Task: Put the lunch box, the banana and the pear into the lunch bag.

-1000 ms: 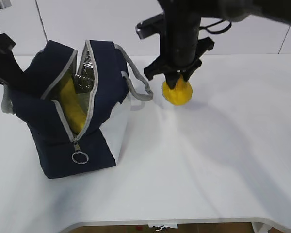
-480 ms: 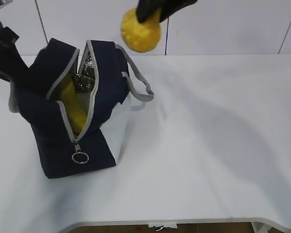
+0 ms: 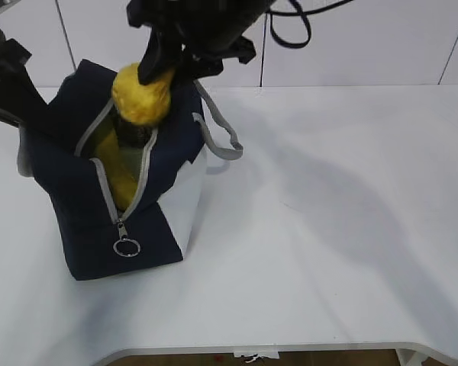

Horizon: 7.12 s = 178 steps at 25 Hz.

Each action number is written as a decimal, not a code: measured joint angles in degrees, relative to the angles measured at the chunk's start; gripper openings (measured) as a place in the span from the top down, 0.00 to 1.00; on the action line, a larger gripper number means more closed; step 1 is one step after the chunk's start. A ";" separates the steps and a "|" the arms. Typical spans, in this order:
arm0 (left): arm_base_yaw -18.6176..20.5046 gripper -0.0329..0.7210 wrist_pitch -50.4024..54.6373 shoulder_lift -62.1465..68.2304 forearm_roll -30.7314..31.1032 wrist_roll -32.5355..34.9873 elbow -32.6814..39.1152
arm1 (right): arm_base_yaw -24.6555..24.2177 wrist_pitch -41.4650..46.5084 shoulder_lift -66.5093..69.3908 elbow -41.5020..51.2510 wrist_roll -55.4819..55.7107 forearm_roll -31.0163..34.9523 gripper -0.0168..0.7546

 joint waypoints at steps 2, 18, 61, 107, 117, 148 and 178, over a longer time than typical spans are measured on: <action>0.00 0.95 0.00 0.00 -0.45 0.00 0.00 | 0.00 -0.29 2.00 0.00 -0.24 1.19 0.62; 0.00 0.95 0.00 0.00 -1.69 0.00 0.00 | 0.00 4.51 6.07 -8.06 -1.50 -1.67 0.24; -10.50 0.95 -11.98 0.13 -22.59 0.13 0.00 | -0.41 14.14 -4.34 -2.60 6.92 -30.45 0.97; -10.14 0.48 -0.08 -2.01 -8.50 -7.85 0.00 | -1.22 13.31 -25.21 3.82 6.54 -24.05 0.36; -16.50 0.50 0.83 -8.36 18.12 -21.69 0.00 | -1.22 9.76 -40.12 31.72 6.24 -23.56 0.36; -18.46 0.52 1.53 -14.78 19.69 -23.55 0.00 | -1.10 -57.68 -51.28 82.78 -1.65 -24.51 0.36; -18.46 0.56 1.53 -14.78 19.79 -23.55 0.00 | 0.17 -111.28 -19.71 99.25 10.99 -41.64 0.36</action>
